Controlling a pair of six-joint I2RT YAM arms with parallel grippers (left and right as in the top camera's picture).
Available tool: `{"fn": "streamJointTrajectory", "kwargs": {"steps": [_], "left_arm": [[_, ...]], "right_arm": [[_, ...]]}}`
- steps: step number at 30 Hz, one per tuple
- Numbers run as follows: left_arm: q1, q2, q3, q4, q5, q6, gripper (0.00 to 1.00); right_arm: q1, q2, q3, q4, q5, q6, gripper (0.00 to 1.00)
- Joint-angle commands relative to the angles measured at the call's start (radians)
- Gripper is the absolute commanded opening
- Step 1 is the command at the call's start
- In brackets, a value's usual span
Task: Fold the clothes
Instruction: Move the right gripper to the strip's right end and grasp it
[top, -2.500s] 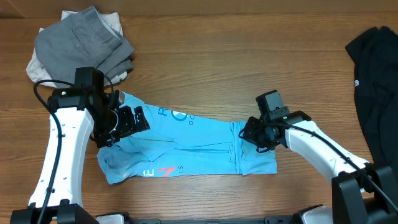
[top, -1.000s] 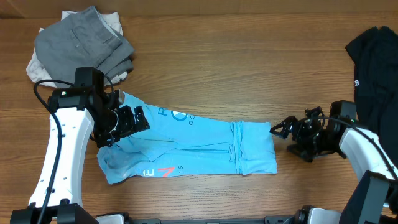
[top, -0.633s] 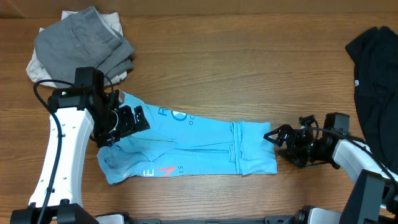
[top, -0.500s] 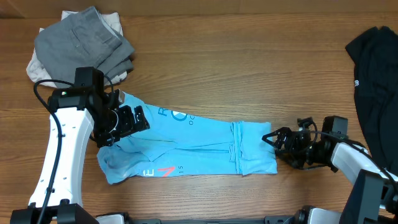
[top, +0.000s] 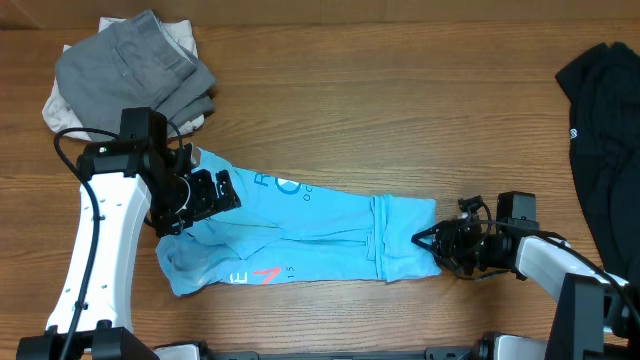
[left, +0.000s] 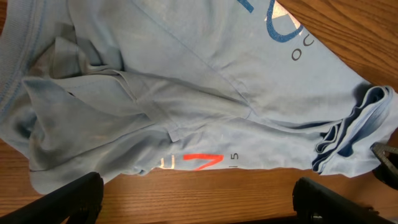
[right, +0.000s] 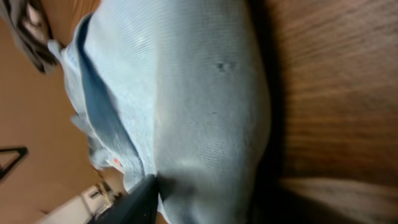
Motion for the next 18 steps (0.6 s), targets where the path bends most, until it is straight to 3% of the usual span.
{"fn": "streamJointTrajectory", "kwargs": {"steps": [1, 3, 9, 14, 18], "left_arm": [[-0.006, -0.007, -0.005, 0.0, 0.004, 0.02, 1.0], [-0.006, -0.007, -0.005, 0.001, 0.004, 0.02, 1.0], [-0.006, -0.007, -0.005, 0.001, 0.001, 0.02, 1.0], [-0.006, -0.007, -0.005, 0.002, -0.003, 0.02, 1.0], [-0.006, -0.007, -0.005, 0.002, -0.003, 0.02, 1.0]], "right_arm": [[0.012, 0.004, -0.006, 0.021, -0.001, 0.063, 0.21], [0.012, 0.004, -0.006, 0.036, 0.0, 0.079, 0.04], [-0.003, 0.003, 0.026, 0.026, 0.055, 0.121, 0.04], [-0.03, -0.005, 0.126, -0.113, 0.079, 0.092, 0.04], [-0.03, -0.026, 0.234, -0.285, 0.231, 0.079, 0.04]]}}
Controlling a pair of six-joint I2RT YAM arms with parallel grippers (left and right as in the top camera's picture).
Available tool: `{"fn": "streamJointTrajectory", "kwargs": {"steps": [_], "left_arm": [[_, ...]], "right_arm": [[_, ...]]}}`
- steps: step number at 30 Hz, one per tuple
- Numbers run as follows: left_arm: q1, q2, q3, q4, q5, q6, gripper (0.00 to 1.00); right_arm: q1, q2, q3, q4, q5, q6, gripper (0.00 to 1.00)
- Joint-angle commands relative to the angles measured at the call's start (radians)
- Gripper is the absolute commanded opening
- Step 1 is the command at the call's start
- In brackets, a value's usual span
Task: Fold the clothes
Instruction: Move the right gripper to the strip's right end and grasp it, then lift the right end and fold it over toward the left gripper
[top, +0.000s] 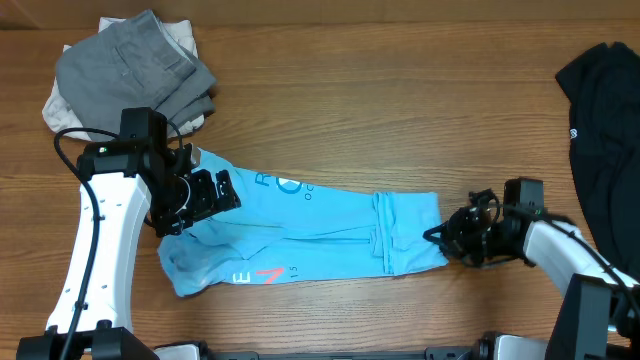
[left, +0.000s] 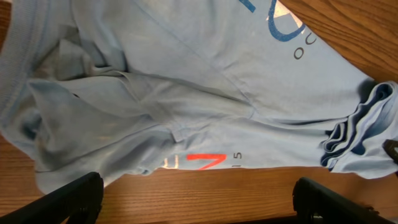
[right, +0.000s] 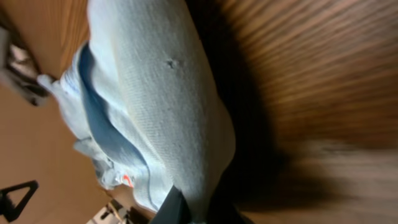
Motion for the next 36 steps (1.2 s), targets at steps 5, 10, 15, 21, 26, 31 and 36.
{"fn": "streamJointTrajectory", "kwargs": {"steps": [5, 10, 15, 21, 26, 31, 36], "left_arm": [[-0.006, -0.007, -0.005, 0.004, -0.003, 0.02, 1.0], [-0.006, -0.007, -0.005, 0.004, -0.003, 0.02, 1.0], [-0.006, -0.007, -0.005, 0.008, -0.003, 0.02, 1.0], [-0.006, -0.007, -0.005, 0.012, -0.002, 0.019, 1.0], [-0.006, -0.007, -0.005, 0.011, -0.002, 0.019, 1.0], [-0.006, -0.007, -0.005, 0.01, -0.003, 0.019, 1.0], [-0.006, -0.007, -0.005, 0.012, -0.003, 0.019, 1.0]], "right_arm": [[-0.008, -0.078, 0.191, -0.219, 0.288, -0.016, 0.04], [0.01, -0.159, 0.235, -0.289, 0.364, -0.01, 0.04], [0.089, -0.227, 0.242, -0.332, 0.509, 0.047, 0.04], [0.295, -0.235, 0.241, -0.343, 0.712, 0.182, 0.04], [0.47, -0.225, 0.241, -0.324, 0.821, 0.309, 0.04], [0.603, -0.211, 0.241, -0.321, 0.924, 0.432, 0.04], [0.717, -0.187, 0.241, -0.267, 0.954, 0.492, 0.04]]}}
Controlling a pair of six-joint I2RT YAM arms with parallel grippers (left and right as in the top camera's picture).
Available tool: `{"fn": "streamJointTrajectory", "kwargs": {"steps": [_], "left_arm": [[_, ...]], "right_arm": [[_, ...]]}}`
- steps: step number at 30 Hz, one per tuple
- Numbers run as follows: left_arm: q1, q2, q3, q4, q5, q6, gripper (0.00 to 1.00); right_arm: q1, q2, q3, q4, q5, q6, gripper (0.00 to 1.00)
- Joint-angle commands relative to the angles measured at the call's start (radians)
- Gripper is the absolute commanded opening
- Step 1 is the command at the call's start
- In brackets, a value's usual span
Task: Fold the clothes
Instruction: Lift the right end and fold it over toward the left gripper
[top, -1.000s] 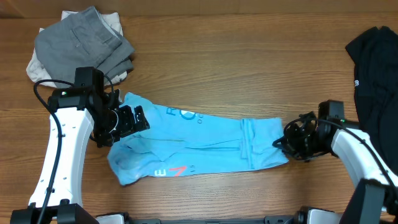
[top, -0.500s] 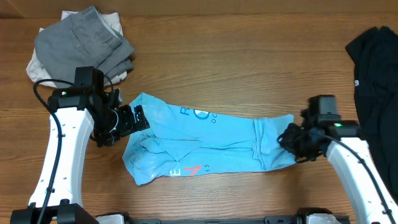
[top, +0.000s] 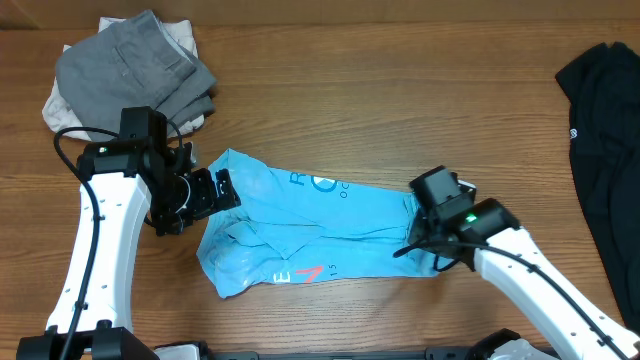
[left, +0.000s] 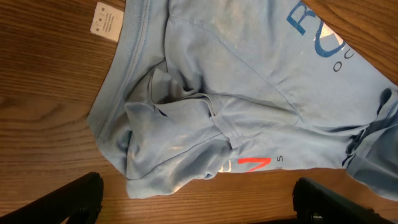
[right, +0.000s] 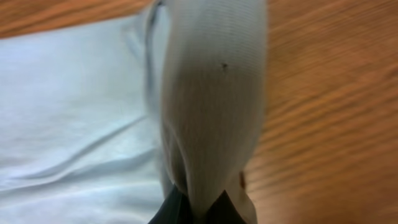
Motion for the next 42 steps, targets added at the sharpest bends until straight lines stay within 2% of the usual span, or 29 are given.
{"fn": "streamJointTrajectory", "kwargs": {"steps": [1, 12, 24, 25, 26, 27, 28, 30, 35, 42], "left_arm": [[-0.006, -0.007, -0.005, 0.001, -0.003, 0.02, 1.0], [-0.006, -0.007, -0.005, 0.001, -0.003, 0.02, 1.0], [-0.006, -0.007, -0.005, 0.005, -0.003, 0.02, 1.0], [-0.006, -0.007, -0.005, 0.005, -0.003, 0.02, 1.0], [-0.006, -0.007, -0.005, 0.004, -0.003, 0.02, 1.0], [-0.006, -0.007, -0.005, 0.003, -0.003, 0.02, 1.0], [-0.006, -0.007, -0.005, 0.0, -0.003, 0.02, 1.0], [-0.006, -0.007, -0.005, -0.004, -0.003, 0.02, 1.0], [-0.006, -0.007, -0.005, -0.005, -0.006, 0.024, 1.0], [-0.006, -0.007, -0.005, -0.003, -0.006, 0.024, 1.0]], "right_arm": [[0.066, 0.029, 0.027, 0.039, 0.054, 0.085, 0.04], [0.177, 0.252, 0.027, 0.172, 0.018, 0.132, 0.04], [0.27, 0.259, 0.036, 0.261, -0.035, 0.15, 0.04], [0.28, 0.259, 0.036, 0.27, -0.035, 0.15, 0.06], [0.29, 0.259, 0.036, 0.272, -0.026, 0.15, 0.13], [0.292, 0.259, 0.036, 0.27, -0.015, 0.151, 0.15], [0.293, 0.259, 0.036, 0.262, -0.007, 0.151, 0.15], [0.283, 0.259, 0.041, 0.214, 0.032, 0.204, 0.04], [0.225, 0.259, 0.082, 0.109, 0.091, 0.207, 0.04], [0.174, 0.259, 0.193, -0.098, 0.276, 0.167, 0.04]]}}
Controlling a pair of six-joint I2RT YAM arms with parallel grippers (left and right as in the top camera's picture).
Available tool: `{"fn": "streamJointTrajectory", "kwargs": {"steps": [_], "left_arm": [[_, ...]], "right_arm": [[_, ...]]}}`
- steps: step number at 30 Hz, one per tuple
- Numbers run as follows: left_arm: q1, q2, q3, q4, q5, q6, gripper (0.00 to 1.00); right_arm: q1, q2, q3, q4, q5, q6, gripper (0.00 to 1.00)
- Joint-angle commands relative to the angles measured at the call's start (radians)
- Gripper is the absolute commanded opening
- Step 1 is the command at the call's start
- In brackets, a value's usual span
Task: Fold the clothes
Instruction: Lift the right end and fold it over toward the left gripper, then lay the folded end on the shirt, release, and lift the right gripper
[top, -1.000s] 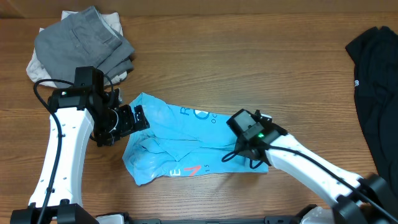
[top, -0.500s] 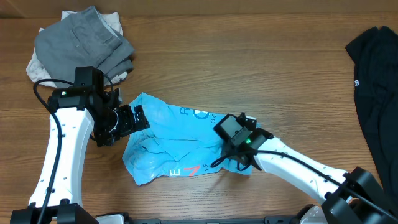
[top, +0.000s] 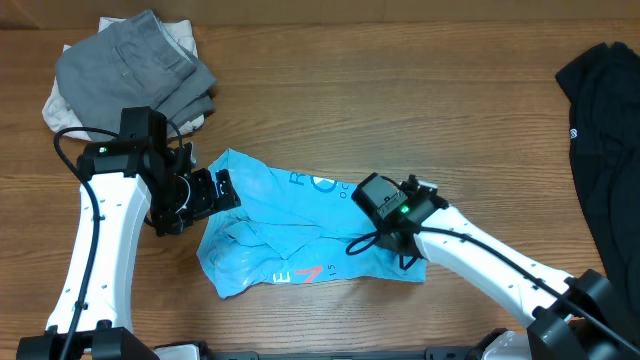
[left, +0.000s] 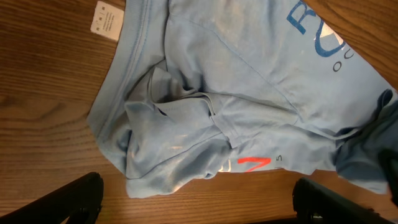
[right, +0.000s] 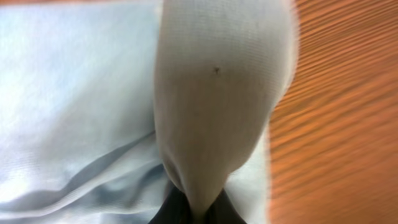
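A light blue T-shirt (top: 285, 220) with blue and red print lies crumpled mid-table. My right gripper (top: 375, 238) is shut on the shirt's right end, holding it doubled back over the body of the shirt. In the right wrist view the pinched fold (right: 217, 93) rises out of the gripper (right: 196, 208). My left gripper (top: 222, 190) hovers open at the shirt's left edge. In the left wrist view its fingers (left: 62, 202) stand wide apart with only wood and the shirt's lower corner (left: 161, 168) between them.
A pile of folded grey clothes (top: 130, 65) sits at the back left. A black garment (top: 600, 120) lies along the right edge. The shirt's white label (left: 106, 18) shows at its collar edge.
My right gripper has moved left with the shirt's right end, which now lies over the shirt's middle part. The shirt's outline is shorter. The left arm has not moved.
The shirt lay stretched long, my right gripper shut on its right end and the left gripper open over its left part. It then sat slightly further right. Later the whole shirt had shifted right and the right end was lifted; now it is doubled leftward.
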Motion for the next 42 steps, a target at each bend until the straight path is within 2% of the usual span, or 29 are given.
{"fn": "streamJointTrajectory", "kwargs": {"steps": [1, 7, 22, 28, 29, 30, 31, 32, 35, 42], "left_arm": [[-0.006, -0.007, -0.005, 0.0, -0.006, 0.023, 1.0], [-0.006, -0.007, -0.005, 0.002, -0.005, 0.023, 1.0], [-0.006, -0.007, -0.005, -0.006, -0.005, 0.023, 1.0], [-0.006, -0.007, -0.005, -0.007, -0.005, 0.023, 1.0], [-0.006, -0.007, -0.005, -0.007, -0.005, 0.023, 1.0], [-0.006, -0.007, -0.005, -0.006, -0.005, 0.023, 1.0], [-0.006, -0.007, -0.005, -0.006, -0.005, 0.023, 1.0], [-0.006, -0.007, -0.005, -0.006, -0.005, 0.023, 1.0], [-0.006, -0.007, -0.005, -0.006, -0.005, 0.023, 1.0], [-0.006, -0.007, -0.005, -0.005, -0.005, 0.023, 1.0]], "right_arm": [[-0.027, 0.003, 0.077, -0.052, 0.138, -0.025, 0.04], [-0.034, 0.003, 0.119, -0.043, 0.063, -0.14, 0.04], [0.002, 0.016, 0.116, 0.011, 0.004, -0.151, 0.04], [0.064, 0.038, 0.116, 0.072, -0.05, -0.151, 0.04], [0.079, 0.044, 0.116, 0.084, -0.057, -0.151, 0.07], [0.095, 0.05, 0.116, 0.094, -0.057, -0.15, 0.17], [0.114, 0.063, 0.116, 0.103, -0.057, -0.15, 0.36], [0.132, 0.074, 0.116, 0.11, -0.061, -0.15, 0.49], [0.172, 0.105, 0.116, 0.119, -0.072, -0.15, 0.72], [0.141, 0.043, 0.19, 0.038, -0.053, -0.082, 0.69]]}}
